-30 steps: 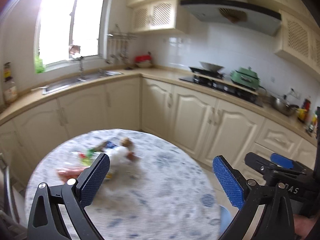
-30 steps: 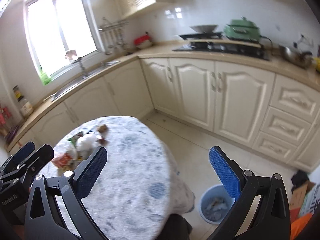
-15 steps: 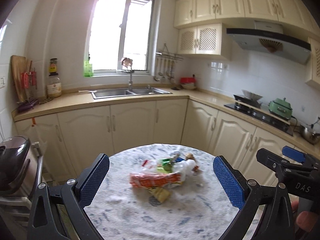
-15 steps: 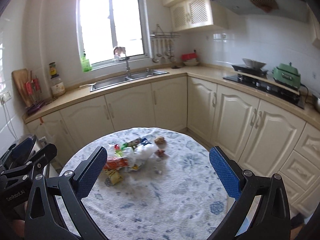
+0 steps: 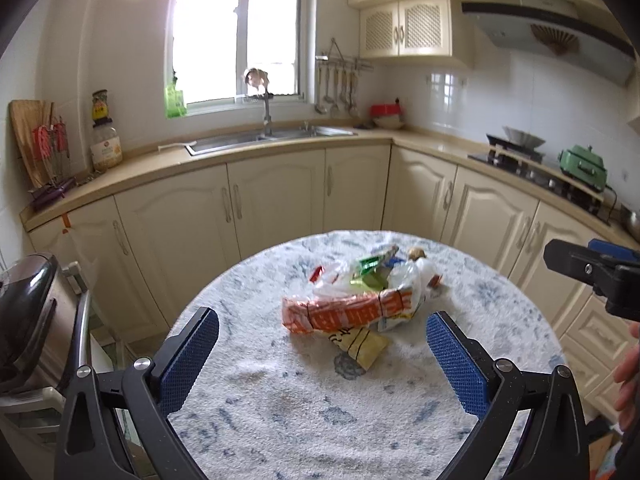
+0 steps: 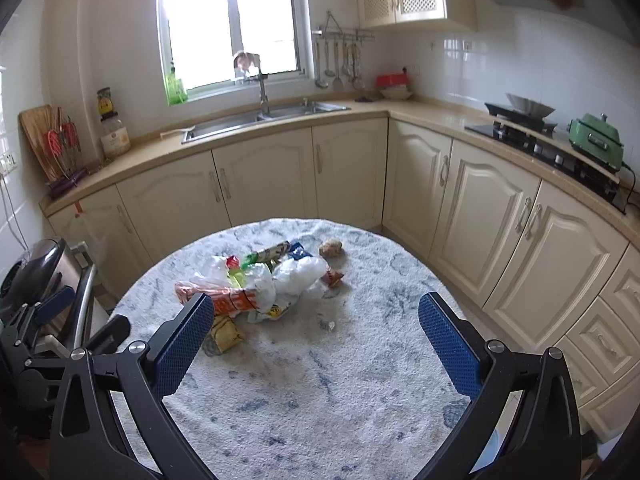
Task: Collect trash
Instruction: 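Move both tools back over the table, then grasp the orange sausage pack with the left tool while the right tool grasps a yellow snack wrapper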
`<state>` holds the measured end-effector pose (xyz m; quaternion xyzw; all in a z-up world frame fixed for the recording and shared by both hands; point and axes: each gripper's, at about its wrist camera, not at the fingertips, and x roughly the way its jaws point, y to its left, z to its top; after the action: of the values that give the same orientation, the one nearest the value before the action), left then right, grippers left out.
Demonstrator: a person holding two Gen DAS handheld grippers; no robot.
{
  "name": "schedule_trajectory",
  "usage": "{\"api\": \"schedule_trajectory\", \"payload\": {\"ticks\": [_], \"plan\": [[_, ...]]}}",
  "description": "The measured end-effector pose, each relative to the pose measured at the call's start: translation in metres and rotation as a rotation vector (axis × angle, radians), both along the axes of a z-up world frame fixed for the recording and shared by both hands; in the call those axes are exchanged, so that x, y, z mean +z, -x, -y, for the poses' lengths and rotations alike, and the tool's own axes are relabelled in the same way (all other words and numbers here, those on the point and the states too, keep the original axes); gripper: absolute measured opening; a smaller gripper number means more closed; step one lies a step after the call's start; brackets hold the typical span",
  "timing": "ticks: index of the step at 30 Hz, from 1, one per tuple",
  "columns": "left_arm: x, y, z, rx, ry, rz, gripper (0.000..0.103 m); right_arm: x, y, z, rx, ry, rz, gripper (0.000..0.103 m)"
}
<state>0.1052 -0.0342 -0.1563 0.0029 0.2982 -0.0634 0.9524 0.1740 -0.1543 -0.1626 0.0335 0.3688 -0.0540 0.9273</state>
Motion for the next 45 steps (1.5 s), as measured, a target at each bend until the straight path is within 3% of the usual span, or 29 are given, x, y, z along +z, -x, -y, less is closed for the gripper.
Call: {"api": "schedule_trajectory", "payload": {"ticks": [7,12,16,19,22,26,31,40,42,45], "plan": [[-0.041,-0.089,0.031,-0.083,-0.097,-0.084,0.102,-0.050,-0.035,0.008,0.000,-0.023,-0.117,0.103],[-0.072,-0.151,0.047,-0.204,-0.227,-0.112,0.102,-0.086,-0.054,0.013,-0.003,-0.070,-0.191,0.103],[-0.086,-0.188,0.065,-0.285,-0.342,-0.077,0.102,-0.099,-0.060,0.018,-0.021,-0.075,-0.222,0.103],[-0.106,-0.212,0.077,-0.374,-0.393,-0.122,0.101,-0.105,-0.066,0.022,-0.032,-0.085,-0.232,0.103],[-0.121,-0.235,0.077,-0.420,-0.309,-0.229,0.070,-0.110,-0.071,0.016,-0.014,-0.087,-0.244,0.103],[-0.118,-0.251,0.062,-0.405,-0.192,-0.224,0.057,-0.116,-0.073,0.005,0.023,-0.085,-0.258,0.103],[-0.114,-0.262,0.031,-0.329,-0.099,-0.221,0.049,-0.126,-0.075,-0.009,0.076,-0.099,-0.289,0.103],[-0.102,-0.257,-0.025,-0.148,0.076,-0.184,0.042,-0.154,-0.095,-0.062,0.271,-0.131,-0.341,0.103],[-0.104,-0.258,-0.033,-0.113,0.113,-0.187,0.042,-0.160,-0.102,-0.074,0.299,-0.107,-0.341,0.099],[-0.109,-0.261,-0.037,-0.086,0.146,-0.191,0.041,-0.169,-0.114,-0.089,0.331,-0.087,-0.350,0.084]]}}
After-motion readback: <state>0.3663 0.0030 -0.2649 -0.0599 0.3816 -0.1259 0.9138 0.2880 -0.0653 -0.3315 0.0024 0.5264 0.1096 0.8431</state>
